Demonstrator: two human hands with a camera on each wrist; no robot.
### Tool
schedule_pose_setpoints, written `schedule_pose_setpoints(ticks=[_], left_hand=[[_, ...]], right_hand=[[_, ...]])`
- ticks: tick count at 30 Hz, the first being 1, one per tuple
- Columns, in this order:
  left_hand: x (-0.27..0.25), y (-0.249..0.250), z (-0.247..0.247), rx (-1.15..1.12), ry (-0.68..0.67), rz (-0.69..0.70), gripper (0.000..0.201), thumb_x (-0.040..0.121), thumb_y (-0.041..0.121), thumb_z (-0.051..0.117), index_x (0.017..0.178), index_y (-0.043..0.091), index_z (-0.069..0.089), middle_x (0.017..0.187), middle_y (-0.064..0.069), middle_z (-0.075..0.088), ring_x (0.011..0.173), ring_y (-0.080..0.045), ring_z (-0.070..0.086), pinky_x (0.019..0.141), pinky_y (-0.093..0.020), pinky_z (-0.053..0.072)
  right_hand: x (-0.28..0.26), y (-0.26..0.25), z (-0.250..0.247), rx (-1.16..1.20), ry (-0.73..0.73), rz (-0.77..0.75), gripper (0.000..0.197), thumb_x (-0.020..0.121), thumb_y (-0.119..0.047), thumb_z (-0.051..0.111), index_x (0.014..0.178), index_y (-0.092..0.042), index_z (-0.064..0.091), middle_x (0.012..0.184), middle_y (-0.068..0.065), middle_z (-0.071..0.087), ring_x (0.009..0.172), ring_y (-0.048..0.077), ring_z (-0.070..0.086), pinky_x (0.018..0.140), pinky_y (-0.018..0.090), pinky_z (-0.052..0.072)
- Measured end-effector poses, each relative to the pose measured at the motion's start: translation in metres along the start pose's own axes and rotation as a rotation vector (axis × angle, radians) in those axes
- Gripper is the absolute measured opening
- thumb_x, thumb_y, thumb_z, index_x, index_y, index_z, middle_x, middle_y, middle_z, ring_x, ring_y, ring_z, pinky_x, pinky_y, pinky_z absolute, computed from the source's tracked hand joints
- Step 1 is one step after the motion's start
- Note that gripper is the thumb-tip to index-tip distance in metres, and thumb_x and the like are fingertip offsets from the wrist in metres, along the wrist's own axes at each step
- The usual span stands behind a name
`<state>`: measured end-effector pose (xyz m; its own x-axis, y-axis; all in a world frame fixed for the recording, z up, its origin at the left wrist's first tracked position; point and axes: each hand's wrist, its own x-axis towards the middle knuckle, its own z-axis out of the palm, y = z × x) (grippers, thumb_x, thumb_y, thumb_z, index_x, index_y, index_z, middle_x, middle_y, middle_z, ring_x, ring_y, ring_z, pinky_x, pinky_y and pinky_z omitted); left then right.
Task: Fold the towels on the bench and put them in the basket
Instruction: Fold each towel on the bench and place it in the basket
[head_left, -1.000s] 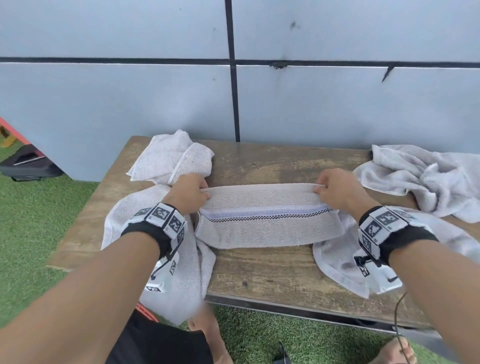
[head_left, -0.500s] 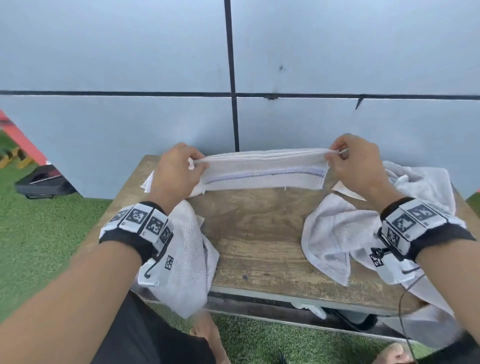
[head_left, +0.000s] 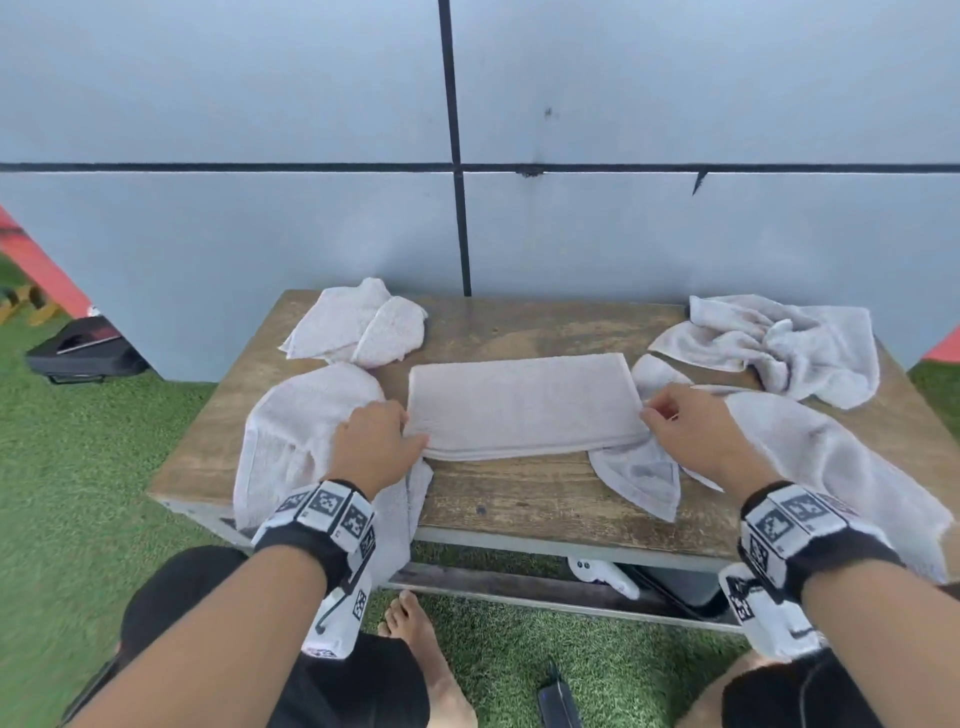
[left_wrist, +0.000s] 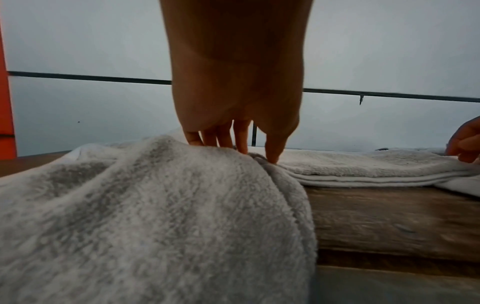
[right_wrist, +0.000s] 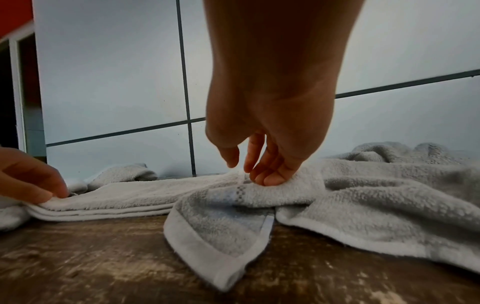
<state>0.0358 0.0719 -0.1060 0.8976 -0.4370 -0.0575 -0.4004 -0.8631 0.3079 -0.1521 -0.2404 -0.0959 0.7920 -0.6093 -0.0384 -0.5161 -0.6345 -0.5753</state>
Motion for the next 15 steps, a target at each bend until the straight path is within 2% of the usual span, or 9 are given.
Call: schedule_pose_setpoints(ticks=[2, 3, 5, 7, 10, 12, 15], left_hand=[[0.0, 0.007, 0.002, 0.033, -0.005, -0.046, 0.03, 0.087, 0.045, 0.061, 0.078, 0.017, 0.057, 0.086, -0.005, 0.065, 0.089, -0.028, 0.063, 0.082, -0.041, 0.053], [0.0, 0.01, 0.003, 0.04, -0.003, -0.069, 0.032, 0.087, 0.047, 0.061, 0.078, 0.016, 0.06, 0.088, -0.005, 0.066, 0.091, -0.027, 0.063, 0.084, -0.042, 0.053], [0.001, 0.014, 0.006, 0.057, 0.007, -0.116, 0.034, 0.087, 0.048, 0.061, 0.087, 0.014, 0.065, 0.095, -0.006, 0.068, 0.097, -0.027, 0.062, 0.089, -0.042, 0.051], [0.002, 0.018, 0.009, 0.096, 0.0, -0.166, 0.039, 0.087, 0.049, 0.059, 0.097, 0.012, 0.066, 0.103, -0.008, 0.068, 0.103, -0.029, 0.059, 0.091, -0.04, 0.047], [0.0, 0.022, 0.009, 0.12, -0.018, -0.219, 0.046, 0.089, 0.053, 0.057, 0.106, 0.011, 0.065, 0.11, -0.01, 0.066, 0.108, -0.03, 0.059, 0.092, -0.04, 0.044], [-0.001, 0.022, 0.008, 0.114, -0.016, -0.202, 0.039, 0.09, 0.048, 0.057, 0.1, 0.011, 0.064, 0.105, -0.009, 0.068, 0.103, -0.03, 0.06, 0.09, -0.04, 0.043], [-0.004, 0.022, 0.005, 0.073, 0.059, -0.174, 0.025, 0.09, 0.036, 0.056, 0.087, 0.013, 0.062, 0.09, -0.006, 0.068, 0.091, -0.028, 0.062, 0.088, -0.04, 0.041]], right_hand=[[-0.001, -0.003, 0.003, -0.031, -0.015, 0.024, 0.031, 0.098, -0.028, 0.058, 0.082, -0.002, 0.062, 0.079, 0.014, 0.068, 0.077, 0.03, 0.061, 0.073, 0.039, 0.049], [-0.001, -0.004, 0.005, -0.042, -0.013, 0.032, 0.035, 0.099, -0.03, 0.057, 0.075, -0.004, 0.057, 0.073, 0.013, 0.065, 0.071, 0.027, 0.058, 0.066, 0.036, 0.045], [-0.001, -0.006, 0.01, -0.044, 0.013, 0.048, 0.041, 0.099, -0.03, 0.057, 0.064, -0.01, 0.047, 0.062, 0.007, 0.056, 0.06, 0.021, 0.051, 0.056, 0.033, 0.035], [-0.001, -0.006, 0.013, -0.028, 0.032, 0.072, 0.044, 0.097, -0.027, 0.058, 0.06, -0.01, 0.043, 0.057, 0.007, 0.051, 0.055, 0.02, 0.048, 0.051, 0.03, 0.032], [-0.002, -0.004, 0.015, -0.026, 0.024, 0.111, 0.041, 0.096, -0.025, 0.061, 0.06, -0.01, 0.046, 0.059, 0.01, 0.052, 0.056, 0.021, 0.048, 0.049, 0.029, 0.033], [-0.003, -0.003, 0.014, -0.015, 0.02, 0.111, 0.038, 0.094, -0.022, 0.063, 0.063, -0.008, 0.048, 0.062, 0.011, 0.054, 0.058, 0.022, 0.049, 0.051, 0.029, 0.035], [-0.003, -0.002, 0.009, 0.011, 0.033, 0.097, 0.029, 0.093, -0.018, 0.063, 0.072, -0.001, 0.055, 0.071, 0.015, 0.065, 0.069, 0.028, 0.059, 0.059, 0.031, 0.044]])
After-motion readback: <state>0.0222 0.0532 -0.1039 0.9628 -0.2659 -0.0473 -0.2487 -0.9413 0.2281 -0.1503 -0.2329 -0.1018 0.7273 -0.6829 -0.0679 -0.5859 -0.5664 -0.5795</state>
